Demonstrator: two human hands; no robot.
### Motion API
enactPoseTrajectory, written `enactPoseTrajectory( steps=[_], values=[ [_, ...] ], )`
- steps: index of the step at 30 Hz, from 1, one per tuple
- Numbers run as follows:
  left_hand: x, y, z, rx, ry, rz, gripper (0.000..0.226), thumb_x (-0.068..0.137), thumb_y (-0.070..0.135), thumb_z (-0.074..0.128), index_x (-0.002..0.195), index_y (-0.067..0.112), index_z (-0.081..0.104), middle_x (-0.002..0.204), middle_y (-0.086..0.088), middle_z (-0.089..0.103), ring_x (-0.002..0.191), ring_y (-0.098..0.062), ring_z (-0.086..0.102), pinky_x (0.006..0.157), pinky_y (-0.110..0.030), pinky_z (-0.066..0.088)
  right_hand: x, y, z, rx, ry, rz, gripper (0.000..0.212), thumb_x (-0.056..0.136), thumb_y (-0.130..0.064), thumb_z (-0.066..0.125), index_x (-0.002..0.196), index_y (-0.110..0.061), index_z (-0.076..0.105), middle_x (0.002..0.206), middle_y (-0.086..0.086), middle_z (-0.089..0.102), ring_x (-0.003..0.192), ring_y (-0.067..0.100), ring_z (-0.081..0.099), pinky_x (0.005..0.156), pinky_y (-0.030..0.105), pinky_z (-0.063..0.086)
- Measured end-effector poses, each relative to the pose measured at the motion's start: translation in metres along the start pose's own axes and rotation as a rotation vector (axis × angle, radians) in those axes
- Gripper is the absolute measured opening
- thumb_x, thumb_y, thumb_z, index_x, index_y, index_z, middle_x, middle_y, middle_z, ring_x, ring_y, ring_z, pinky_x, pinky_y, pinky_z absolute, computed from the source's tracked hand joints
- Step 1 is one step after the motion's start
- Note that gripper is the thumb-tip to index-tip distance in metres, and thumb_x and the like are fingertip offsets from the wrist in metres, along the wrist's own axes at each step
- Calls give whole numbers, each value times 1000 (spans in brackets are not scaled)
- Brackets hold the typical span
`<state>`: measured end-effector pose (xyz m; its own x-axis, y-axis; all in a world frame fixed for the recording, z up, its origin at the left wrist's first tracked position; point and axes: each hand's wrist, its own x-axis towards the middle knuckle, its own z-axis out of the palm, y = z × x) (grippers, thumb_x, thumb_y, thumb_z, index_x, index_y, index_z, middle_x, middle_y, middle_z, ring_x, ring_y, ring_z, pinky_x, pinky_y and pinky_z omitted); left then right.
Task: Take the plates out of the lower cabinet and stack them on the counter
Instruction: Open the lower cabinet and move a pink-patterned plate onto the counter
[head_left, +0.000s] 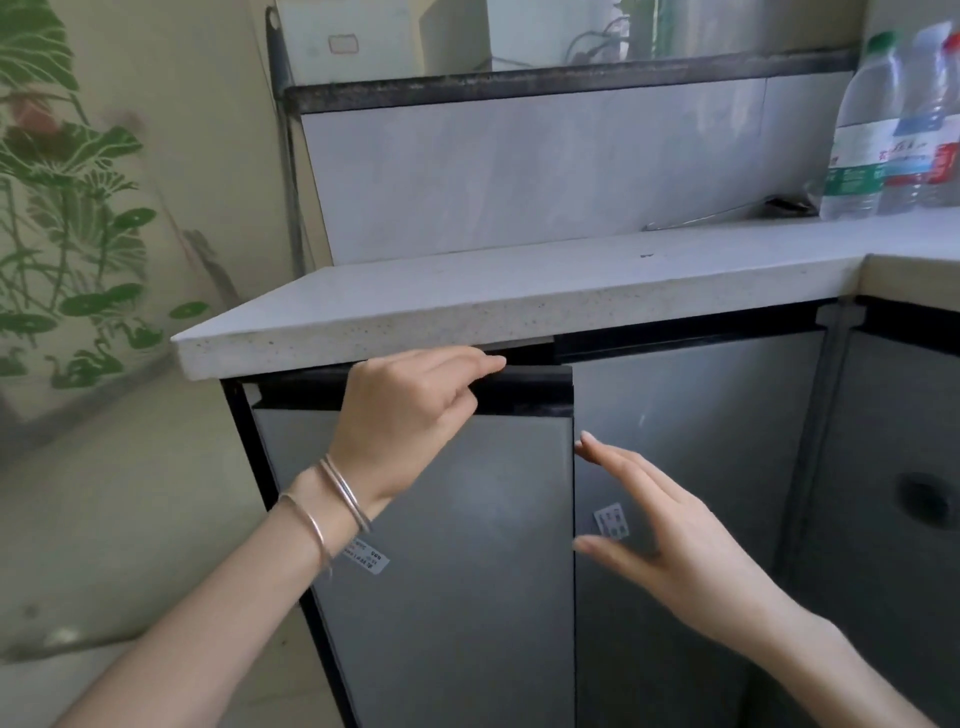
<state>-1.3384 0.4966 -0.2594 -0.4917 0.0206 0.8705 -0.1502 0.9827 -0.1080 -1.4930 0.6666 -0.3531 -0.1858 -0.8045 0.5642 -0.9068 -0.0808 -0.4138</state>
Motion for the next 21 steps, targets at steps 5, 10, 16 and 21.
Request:
enactPoseTrajectory(
  steps=[5, 10, 16, 21],
  values=[
    [-1, 15, -17, -112, -104, -179, 34, 71, 20, 53, 99, 20, 73, 97, 8, 72, 91, -2, 63, 83, -16, 47, -22, 18, 9, 17, -58, 41, 86, 68, -74, 50, 141, -46, 14, 143, -31, 27, 129, -12, 28, 100, -1, 19],
    [-7, 28, -10, -70, -174, -181, 46, 70, 44, 57, 107, 17, 64, 101, 6, 62, 96, -10, 56, 89, -17, 40, -39, 29, 3, 40, -67, 69, 94, 62, -80, 54, 140, -50, 12, 144, -34, 22, 132, -12, 24, 103, 3, 18],
    [-13, 43, 17, 128, -84, -194, 62, 68, 66, 55, 111, 22, 60, 99, 5, 53, 95, -17, 48, 90, -30, 33, -30, 29, -14, -6, 11, 52, 91, 62, -82, 49, 139, -51, 12, 143, -35, 22, 132, -12, 22, 104, 10, 21],
    [-14, 56, 30, 196, 41, -218, 55, 66, 63, 56, 103, 21, 59, 95, 8, 57, 91, -21, 43, 82, -31, 30, -30, 22, -9, -63, 48, 31, 92, 64, -82, 43, 142, -46, 11, 144, -34, 19, 132, -13, 20, 101, 13, 23]
  ],
)
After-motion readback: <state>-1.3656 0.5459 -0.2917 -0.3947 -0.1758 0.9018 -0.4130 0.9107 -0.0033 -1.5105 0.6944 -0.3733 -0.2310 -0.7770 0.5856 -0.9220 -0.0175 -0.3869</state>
